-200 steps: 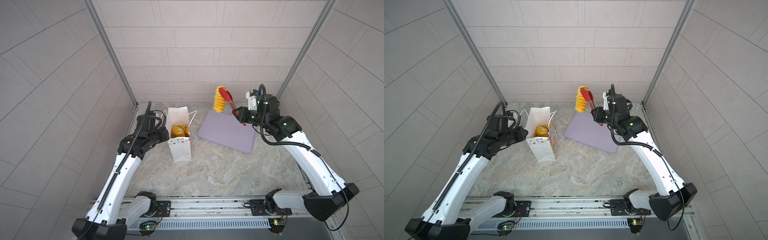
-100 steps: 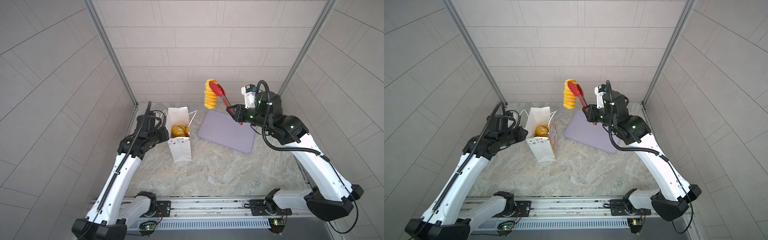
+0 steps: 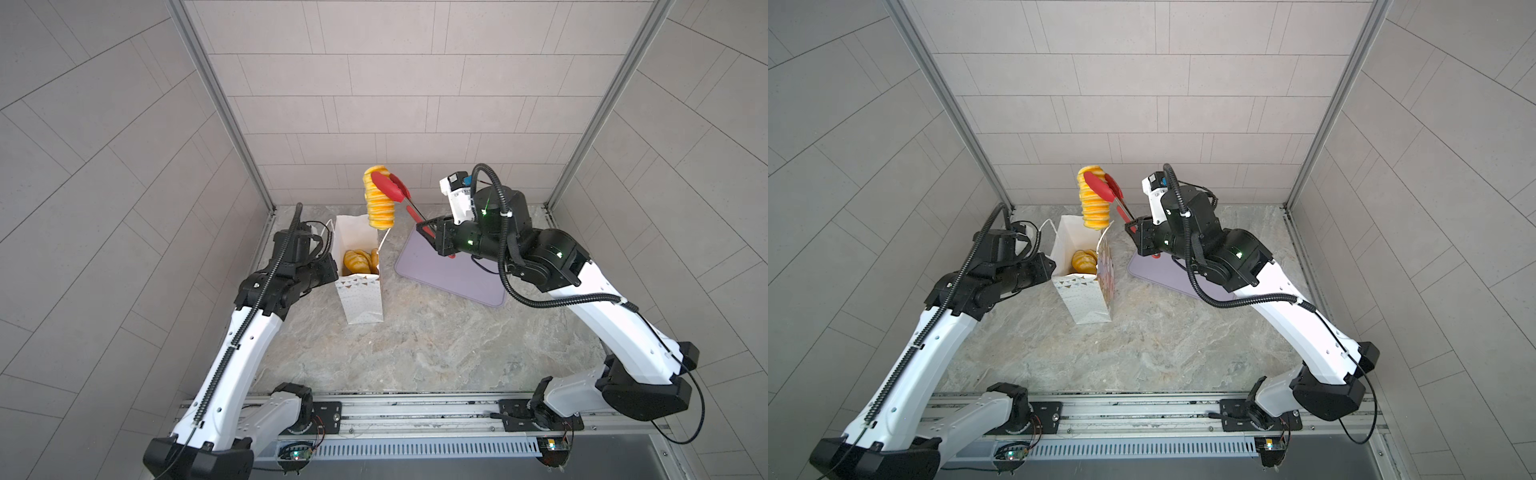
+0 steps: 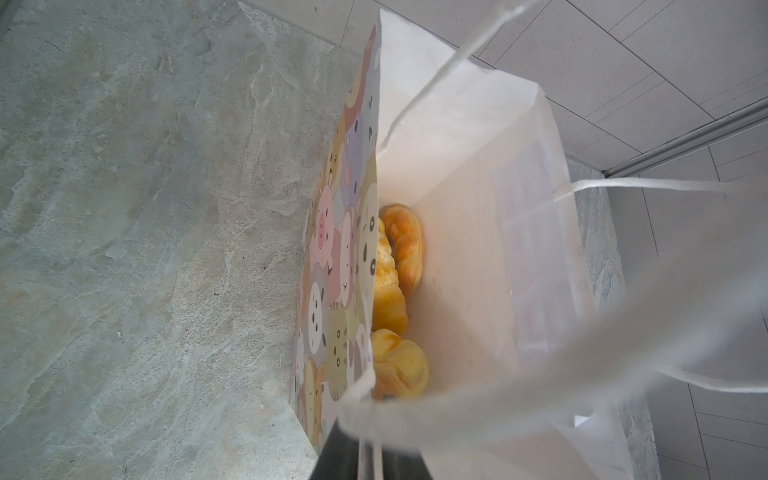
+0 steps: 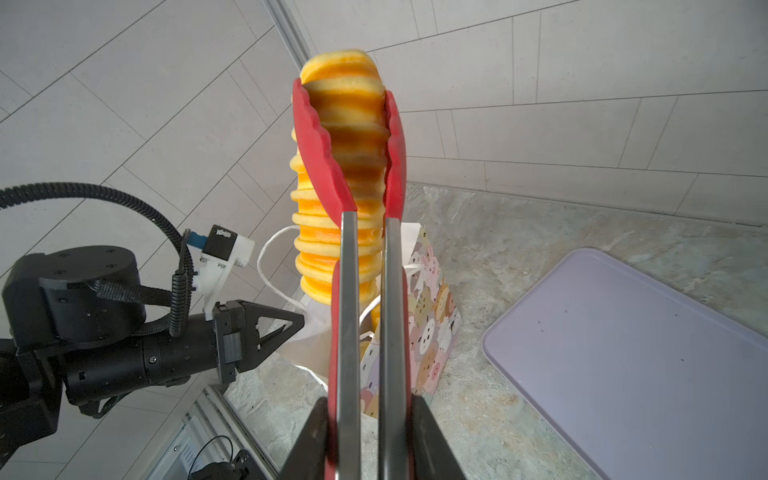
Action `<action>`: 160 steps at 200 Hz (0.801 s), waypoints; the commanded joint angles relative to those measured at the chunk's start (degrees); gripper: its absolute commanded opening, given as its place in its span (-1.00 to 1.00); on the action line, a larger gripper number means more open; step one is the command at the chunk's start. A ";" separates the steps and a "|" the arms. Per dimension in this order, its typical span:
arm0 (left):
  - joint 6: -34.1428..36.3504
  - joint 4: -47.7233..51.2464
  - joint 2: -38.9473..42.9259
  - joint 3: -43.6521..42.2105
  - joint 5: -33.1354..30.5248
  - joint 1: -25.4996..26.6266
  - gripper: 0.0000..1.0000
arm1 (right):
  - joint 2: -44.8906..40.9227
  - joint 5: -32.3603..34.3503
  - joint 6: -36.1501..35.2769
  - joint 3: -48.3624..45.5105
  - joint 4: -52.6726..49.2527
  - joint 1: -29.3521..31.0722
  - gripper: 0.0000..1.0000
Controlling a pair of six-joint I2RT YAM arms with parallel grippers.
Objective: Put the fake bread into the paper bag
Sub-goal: 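Carry the spiral bread with the tongs over the bag mouth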
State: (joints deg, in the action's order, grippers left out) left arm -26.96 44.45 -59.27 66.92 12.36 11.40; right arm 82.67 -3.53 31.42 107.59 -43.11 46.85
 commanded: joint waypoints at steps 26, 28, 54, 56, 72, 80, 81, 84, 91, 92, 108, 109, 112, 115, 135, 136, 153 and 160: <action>0.68 1.59 1.78 0.59 -0.67 0.18 -0.66 | 2.57 3.26 -0.92 2.73 2.02 3.15 -0.44; 0.68 1.56 1.78 0.59 -0.67 0.15 -0.66 | 2.69 3.33 -0.92 2.72 2.06 3.27 -0.44; 0.64 1.61 1.81 0.58 -0.66 0.20 -0.66 | 4.19 3.59 -1.01 2.71 1.78 3.95 -0.44; 0.63 1.56 1.79 0.58 -0.62 0.14 -0.66 | 4.30 3.61 -1.01 2.67 1.78 4.06 -0.44; 0.67 1.56 1.81 0.50 -0.64 0.12 -0.65 | 5.18 3.87 -1.14 2.64 1.32 4.43 -0.44; 0.68 1.56 1.87 0.38 -0.53 0.12 -0.66 | 5.46 4.02 -1.17 2.41 1.12 4.65 -0.44; 0.68 1.58 1.87 0.40 -0.56 0.16 -0.65 | 5.51 4.04 -1.18 2.39 1.11 4.69 -0.44; 0.76 1.59 1.85 0.40 -0.58 0.18 -0.66 | 5.55 4.06 -1.18 2.24 1.10 4.80 -0.44; 0.77 1.61 1.87 0.34 -0.64 0.14 -0.65 | 5.72 4.27 -1.27 1.82 1.15 4.98 -0.44; 0.77 1.56 1.83 0.33 -0.65 0.13 -0.66 | 5.69 4.34 -1.23 1.74 1.17 5.04 -0.44; 0.86 1.61 1.87 0.31 -0.66 0.12 -0.66 | 6.00 4.65 -1.36 0.67 1.26 5.27 -0.43; 0.86 1.61 1.83 0.32 -0.67 0.12 -0.65 | 6.00 4.66 -1.36 0.59 1.27 5.31 -0.42; 0.86 1.56 1.79 0.40 -0.67 0.12 -0.66 | 6.01 4.74 -1.38 0.47 1.33 5.35 -0.42; 0.86 1.59 1.79 0.36 -0.66 0.12 -0.65 | 6.08 4.76 -1.30 0.21 1.42 5.36 -0.42; 0.86 1.58 1.79 0.32 -0.65 0.15 -0.66 | 6.01 4.99 -1.35 -1.18 1.54 5.53 -0.40; 0.86 1.55 1.83 0.37 -0.62 0.13 -0.66 | 6.01 5.01 -1.36 -1.21 1.54 5.53 -0.40; 0.84 1.60 1.87 0.46 -0.68 0.13 -0.66 | 6.01 5.16 -1.45 -1.98 1.54 5.62 -0.37; 0.86 1.61 1.80 0.50 -0.67 0.12 -0.66 | 6.01 5.20 -1.53 -2.24 1.54 5.62 -0.36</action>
State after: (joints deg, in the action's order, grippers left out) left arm -26.96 44.88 -58.26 66.92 12.34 11.40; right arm 89.41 0.08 30.37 105.65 -43.79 52.03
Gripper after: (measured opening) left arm 0.173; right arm 0.314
